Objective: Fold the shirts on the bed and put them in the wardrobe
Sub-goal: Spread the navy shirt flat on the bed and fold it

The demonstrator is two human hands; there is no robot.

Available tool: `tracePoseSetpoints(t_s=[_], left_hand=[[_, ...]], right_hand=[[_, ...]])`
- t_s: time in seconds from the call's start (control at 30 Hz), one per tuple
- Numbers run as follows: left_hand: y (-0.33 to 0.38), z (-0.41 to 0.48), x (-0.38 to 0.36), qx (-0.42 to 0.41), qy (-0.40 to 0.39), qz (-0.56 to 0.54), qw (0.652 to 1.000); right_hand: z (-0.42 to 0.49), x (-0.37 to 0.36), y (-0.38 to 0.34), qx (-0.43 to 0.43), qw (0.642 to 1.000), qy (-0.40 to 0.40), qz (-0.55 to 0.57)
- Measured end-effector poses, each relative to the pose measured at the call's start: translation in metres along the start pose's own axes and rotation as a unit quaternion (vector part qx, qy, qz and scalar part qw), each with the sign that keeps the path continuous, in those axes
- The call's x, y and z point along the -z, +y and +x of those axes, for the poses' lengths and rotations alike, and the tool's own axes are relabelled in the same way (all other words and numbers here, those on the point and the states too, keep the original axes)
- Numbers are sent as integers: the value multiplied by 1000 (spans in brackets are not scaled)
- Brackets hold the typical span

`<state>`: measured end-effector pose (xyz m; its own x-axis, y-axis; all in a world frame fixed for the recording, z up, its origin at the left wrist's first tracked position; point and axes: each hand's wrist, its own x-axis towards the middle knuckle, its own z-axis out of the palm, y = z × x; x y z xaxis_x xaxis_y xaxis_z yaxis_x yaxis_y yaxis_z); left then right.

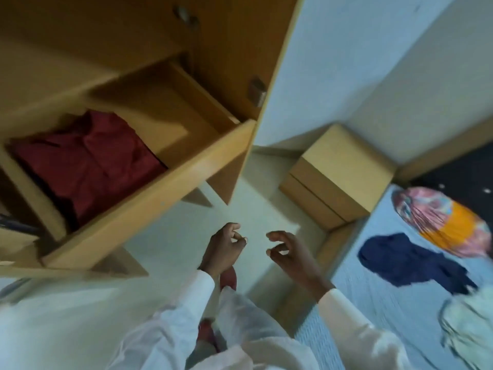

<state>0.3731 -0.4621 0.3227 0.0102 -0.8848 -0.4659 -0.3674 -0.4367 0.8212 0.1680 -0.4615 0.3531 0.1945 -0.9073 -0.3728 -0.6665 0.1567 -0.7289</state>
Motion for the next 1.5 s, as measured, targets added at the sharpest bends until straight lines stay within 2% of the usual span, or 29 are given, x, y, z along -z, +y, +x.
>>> tracePoseSetpoints(t_s=[0.17,0.4,0.53,0.67,0.83,1.0,1.1,1.2,1.37,1.5], left_hand=[[-45,-21,-98,36,-102,8,994],[-119,-13,-206,34,-165,67,983],[-169,13,-256,25,-170,77,982],[-214,54,-309,-32,-157,116,980],[-231,62,-363,-84,-119,123,982],[-210,10,-417,-149,-73,147,975],[-200,-17,-455,-167,-87,174,966],[-196,-26,-501,-183,-114,236,948],[-187,-21,-559,-196,-160,405,879],[-180,0,-585,-193,-171,500,827]], right_hand=[[-67,1,79,-92,995,6,-23],[-82,-17,184,-121,990,28,-62],[-68,-36,248,-98,993,58,-39],[-53,-53,326,-59,990,125,-28],[-71,-53,411,-39,977,208,21],[-140,-37,477,-23,976,211,47],[-174,-22,514,-40,980,189,46],[-196,-3,552,-78,979,181,56],[-207,30,611,-142,976,167,7],[-190,61,639,-158,971,178,-34]])
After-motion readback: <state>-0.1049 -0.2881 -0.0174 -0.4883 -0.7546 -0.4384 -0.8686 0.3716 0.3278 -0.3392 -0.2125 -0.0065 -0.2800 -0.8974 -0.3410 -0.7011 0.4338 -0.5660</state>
